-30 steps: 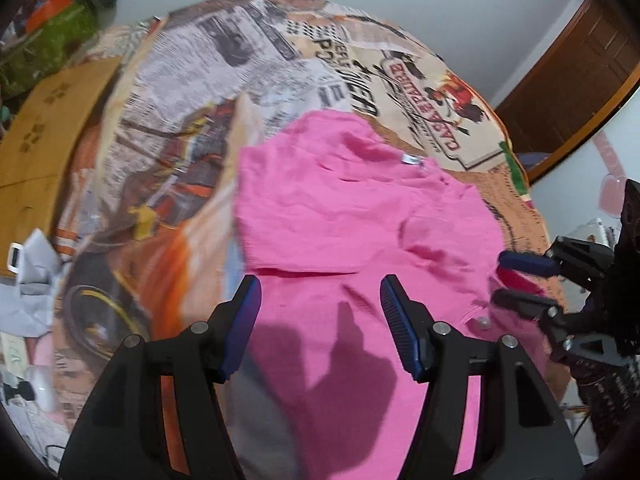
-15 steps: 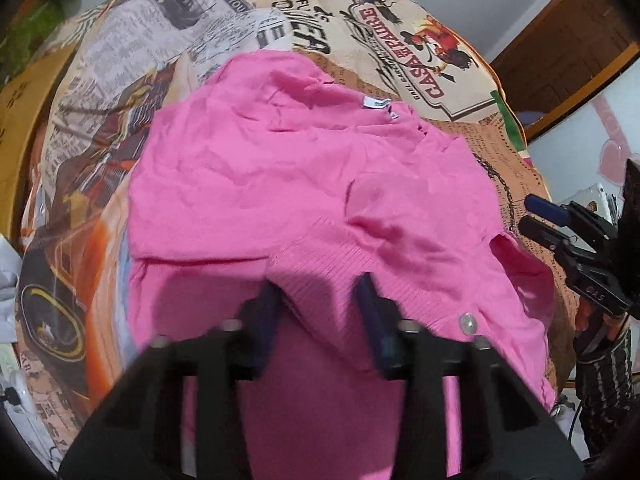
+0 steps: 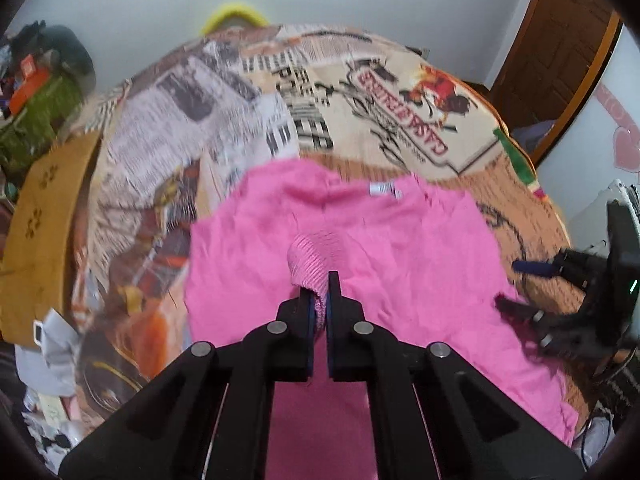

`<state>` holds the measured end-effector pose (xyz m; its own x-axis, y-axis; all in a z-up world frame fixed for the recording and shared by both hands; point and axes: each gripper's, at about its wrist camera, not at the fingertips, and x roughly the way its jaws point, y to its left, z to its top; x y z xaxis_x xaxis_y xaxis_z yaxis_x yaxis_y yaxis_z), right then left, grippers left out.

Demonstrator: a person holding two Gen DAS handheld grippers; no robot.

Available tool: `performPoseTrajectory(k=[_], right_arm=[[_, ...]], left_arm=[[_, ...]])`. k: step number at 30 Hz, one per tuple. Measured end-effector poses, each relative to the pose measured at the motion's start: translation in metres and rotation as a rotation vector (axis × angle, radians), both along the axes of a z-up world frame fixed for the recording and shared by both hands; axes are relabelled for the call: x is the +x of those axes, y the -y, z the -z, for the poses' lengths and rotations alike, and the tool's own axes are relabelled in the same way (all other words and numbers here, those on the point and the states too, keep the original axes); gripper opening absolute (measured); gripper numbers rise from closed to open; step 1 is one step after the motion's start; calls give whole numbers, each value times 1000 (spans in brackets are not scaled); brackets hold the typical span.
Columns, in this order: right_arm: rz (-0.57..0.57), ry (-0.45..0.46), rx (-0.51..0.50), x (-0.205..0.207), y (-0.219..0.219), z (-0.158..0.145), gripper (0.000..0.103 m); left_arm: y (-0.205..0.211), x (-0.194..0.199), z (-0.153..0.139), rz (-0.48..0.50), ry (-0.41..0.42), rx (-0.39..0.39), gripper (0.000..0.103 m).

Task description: Fold small clothes

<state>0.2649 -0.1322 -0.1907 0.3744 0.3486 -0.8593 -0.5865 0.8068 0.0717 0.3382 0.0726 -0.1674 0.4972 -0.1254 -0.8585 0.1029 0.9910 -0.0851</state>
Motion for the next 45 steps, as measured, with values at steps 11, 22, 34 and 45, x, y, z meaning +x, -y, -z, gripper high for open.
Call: performPoseTrajectory(k=[11,22,34,45], right_arm=[[67,123,-122,11,-4,1,47],[113,39,-100,7,31,2,49],[135,44,71,26,22,-26,53],[155,-59,34,19,28,0,53]], left_arm=[[2,27,13,-20,-5,56,3],[-11,31,71,-47,-162,82,8],[-16,15,45,-43,-95,77,56],[-28,-12,49,-56,-119,102,59]])
